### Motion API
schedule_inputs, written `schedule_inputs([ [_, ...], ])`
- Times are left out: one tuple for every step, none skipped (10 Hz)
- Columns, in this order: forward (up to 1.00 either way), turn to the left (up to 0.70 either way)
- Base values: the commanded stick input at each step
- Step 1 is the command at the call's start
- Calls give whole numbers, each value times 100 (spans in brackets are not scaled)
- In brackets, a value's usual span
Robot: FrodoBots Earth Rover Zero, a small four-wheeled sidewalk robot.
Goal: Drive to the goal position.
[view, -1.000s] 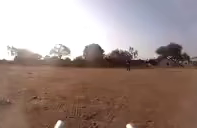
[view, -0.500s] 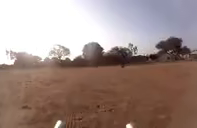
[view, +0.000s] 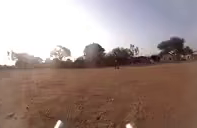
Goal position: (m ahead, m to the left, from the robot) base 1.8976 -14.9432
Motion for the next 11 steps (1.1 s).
schedule_inputs([
  [68, 0],
  [68, 0],
  [68, 0],
  [68, 0],
  [68, 0],
  [68, 0],
  [68, 0],
  [68, 0],
  [68, 0],
  [68, 0],
  [68, 0],
])
